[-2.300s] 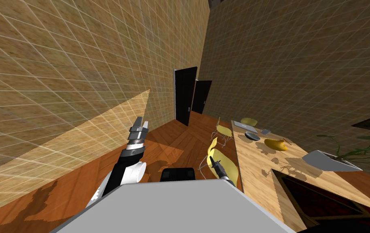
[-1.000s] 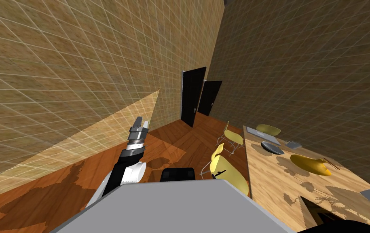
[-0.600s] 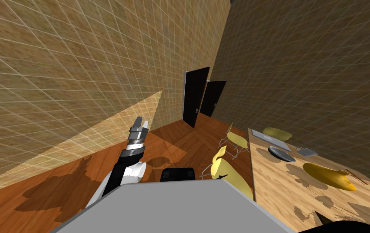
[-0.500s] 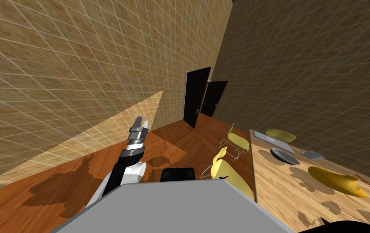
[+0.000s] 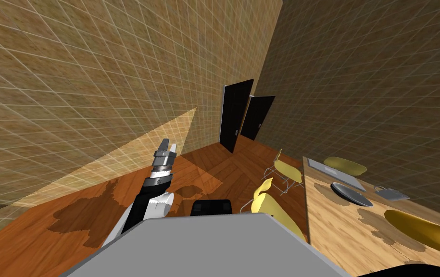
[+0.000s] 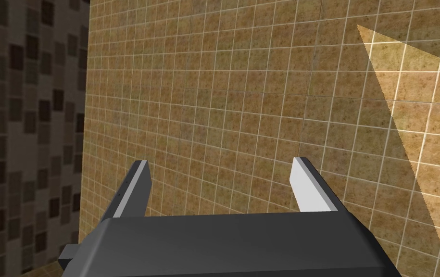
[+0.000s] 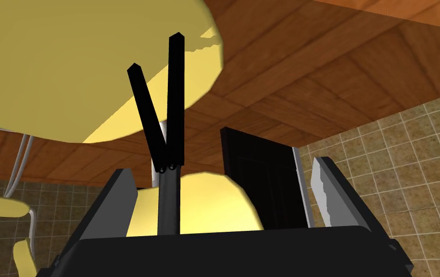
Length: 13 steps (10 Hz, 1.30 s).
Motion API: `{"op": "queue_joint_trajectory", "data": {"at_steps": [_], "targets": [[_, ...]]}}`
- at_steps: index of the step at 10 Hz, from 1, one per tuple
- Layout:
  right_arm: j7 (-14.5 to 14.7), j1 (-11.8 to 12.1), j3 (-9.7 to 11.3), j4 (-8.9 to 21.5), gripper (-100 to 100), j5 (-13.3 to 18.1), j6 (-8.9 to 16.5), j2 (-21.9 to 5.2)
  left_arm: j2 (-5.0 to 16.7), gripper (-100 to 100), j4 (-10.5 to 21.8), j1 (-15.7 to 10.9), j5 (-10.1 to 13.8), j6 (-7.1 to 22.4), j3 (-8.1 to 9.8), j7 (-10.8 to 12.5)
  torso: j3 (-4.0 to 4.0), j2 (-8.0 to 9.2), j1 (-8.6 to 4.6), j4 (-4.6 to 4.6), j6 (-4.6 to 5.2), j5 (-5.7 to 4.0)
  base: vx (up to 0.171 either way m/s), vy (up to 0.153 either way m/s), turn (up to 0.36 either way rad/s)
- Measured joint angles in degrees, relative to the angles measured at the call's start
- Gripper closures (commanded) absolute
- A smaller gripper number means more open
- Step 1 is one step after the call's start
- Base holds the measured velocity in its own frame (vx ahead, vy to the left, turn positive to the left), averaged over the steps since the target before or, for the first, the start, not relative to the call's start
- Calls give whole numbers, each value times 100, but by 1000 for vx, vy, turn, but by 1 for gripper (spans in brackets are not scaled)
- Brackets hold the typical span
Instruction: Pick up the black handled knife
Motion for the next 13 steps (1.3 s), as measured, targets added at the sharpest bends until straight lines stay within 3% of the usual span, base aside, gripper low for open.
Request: {"op": "queue_joint_trajectory", "data": {"at_steps": [6,7,8,9,12,13], "targets": [[233,-423,307,871,-100,448,-269,-505,0,0,0,1,0,0,0,0,-8,-15,1,-3,1,-1,41,-54,77],[239,-432,313,880,0,454,-279,-512,0,0,0,1,0,0,0,0,-4,-6,11,-2,3,1,5,-4,-1],[238,-432,312,878,-100,453,-278,-511,0,0,0,0,0,0,0,0,1,2,17,0,3,2,-37,-49,39],[198,-463,381,775,-100,456,-141,-443,0,0,0,0,0,0,0,0,8,16,5,3,2,0,-47,-60,31],[470,-861,351,1182,-100,366,13,-194,0,0,0,0,0,0,0,0,13,23,-2,5,2,-2,-47,-57,29],[476,-884,387,1134,-100,361,106,-138,0,0,0,0,0,0,0,0,13,24,-1,5,4,-2,-20,-24,5]]}}
